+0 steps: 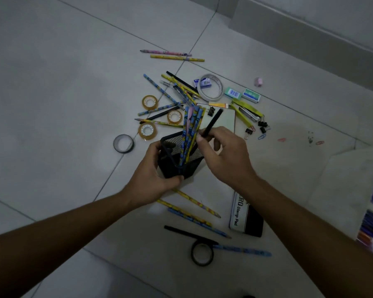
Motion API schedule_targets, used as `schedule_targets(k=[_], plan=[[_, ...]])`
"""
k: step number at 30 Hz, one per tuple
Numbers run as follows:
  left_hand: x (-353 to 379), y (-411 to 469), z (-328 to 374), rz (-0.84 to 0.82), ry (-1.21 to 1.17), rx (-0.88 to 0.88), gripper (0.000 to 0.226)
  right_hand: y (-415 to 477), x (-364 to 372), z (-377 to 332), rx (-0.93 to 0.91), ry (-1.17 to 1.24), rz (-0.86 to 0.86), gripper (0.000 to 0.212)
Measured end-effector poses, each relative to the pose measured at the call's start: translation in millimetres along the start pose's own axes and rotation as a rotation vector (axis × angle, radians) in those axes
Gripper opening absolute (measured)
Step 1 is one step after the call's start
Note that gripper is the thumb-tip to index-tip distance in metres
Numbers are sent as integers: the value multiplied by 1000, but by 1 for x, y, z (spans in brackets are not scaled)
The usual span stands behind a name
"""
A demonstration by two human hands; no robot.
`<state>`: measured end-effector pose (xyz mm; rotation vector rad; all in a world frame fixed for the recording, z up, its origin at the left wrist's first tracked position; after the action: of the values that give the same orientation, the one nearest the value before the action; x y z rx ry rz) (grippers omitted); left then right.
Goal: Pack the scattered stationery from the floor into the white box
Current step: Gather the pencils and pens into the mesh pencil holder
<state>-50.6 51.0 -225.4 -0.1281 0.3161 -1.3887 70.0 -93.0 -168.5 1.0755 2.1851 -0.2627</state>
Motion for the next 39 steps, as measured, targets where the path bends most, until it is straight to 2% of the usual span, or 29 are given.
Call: schedule_targets(k=[3, 6, 8, 9, 12, 14, 17, 20, 24, 28, 30, 36, 39], plan=[[-4, -1, 1, 5, -11, -1, 79, -5, -1, 5, -46, -132, 13, 27], [-6, -5, -3, 10, -26, -13, 79, -17, -9, 14, 11, -28, 38, 22], [-7, -9, -6, 6, -33, -18, 80, -32, -8, 28, 97, 85, -28, 18], [-6, -12, -7, -1, -36, -20, 81, -42, -4, 35, 131, 100, -131, 19], [-5, -17, -11, -27, -31, -19, 83, -84, 13, 53, 121, -32, -650, 49], [-2, -21, -14, -45, -21, -20, 83, -111, 18, 62, -36, -307, -907, 76], [2, -24, -15, -68, -9, -20, 84, -131, 14, 70, -180, -597, -994, 110], [7, -23, -14, -84, -8, -12, 84, -133, 13, 74, -213, -654, -957, 120], [11, -20, -13, -97, -17, 14, 81, -126, 14, 71, -242, -648, -860, 103], [8, -18, -12, -90, -26, 28, 81, -135, 19, 63, -335, -627, -747, 58], [5, -18, -14, -82, -20, 29, 83, -146, 24, 62, -375, -643, -695, 43], [-1, -14, -12, -44, -36, 32, 80, -155, 25, 69, -469, -652, -614, 24], [-2, -13, -12, -29, -45, 31, 78, -147, 25, 71, -424, -646, -550, 20]])
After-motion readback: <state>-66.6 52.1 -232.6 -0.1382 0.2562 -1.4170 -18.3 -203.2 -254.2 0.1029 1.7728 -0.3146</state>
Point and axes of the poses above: each hand's wrist, its own y-axis towards the middle knuckle, its own x-axis out of the palm, z = x × y, the point moved 4 cm from there along y, towards the middle knuckle, and after that the axes turned 6 degrees about -z, right-handed, at the moved point
